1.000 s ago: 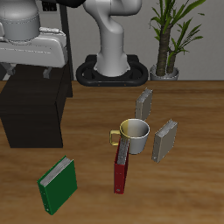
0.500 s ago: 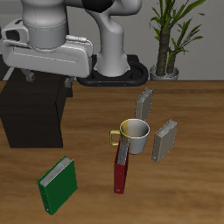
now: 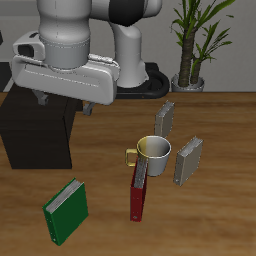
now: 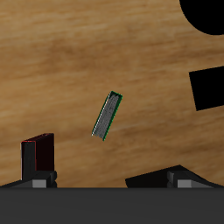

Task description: Place the green book in the top region of the shelf

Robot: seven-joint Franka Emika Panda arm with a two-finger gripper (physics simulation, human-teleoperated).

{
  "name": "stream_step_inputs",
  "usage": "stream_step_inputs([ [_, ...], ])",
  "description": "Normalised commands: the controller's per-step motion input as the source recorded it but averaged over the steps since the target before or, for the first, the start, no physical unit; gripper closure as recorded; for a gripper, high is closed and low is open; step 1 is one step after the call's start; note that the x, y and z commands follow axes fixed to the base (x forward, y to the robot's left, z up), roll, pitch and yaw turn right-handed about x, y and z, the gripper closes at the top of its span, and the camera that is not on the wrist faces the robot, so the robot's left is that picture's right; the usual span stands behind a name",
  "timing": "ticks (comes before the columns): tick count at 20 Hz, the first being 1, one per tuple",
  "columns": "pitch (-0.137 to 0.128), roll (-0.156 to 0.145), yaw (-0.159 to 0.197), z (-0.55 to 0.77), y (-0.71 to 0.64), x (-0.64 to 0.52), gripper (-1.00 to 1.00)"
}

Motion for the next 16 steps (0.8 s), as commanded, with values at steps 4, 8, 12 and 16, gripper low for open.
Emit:
stream_step_inputs([
  [4,0.012,-0.020,-0.060,-0.17,-0.06,0.26,-1.00],
  [8,0.009,0.008,0.006,-0.25,0.05,0.21,-1.00],
  [12,0.015,0.001,-0.023,-0.31,-0.01,0.22,-1.00],
  [16,-0.006,0.022,-0.006,-0.37,0.04,0.11,-1.00],
])
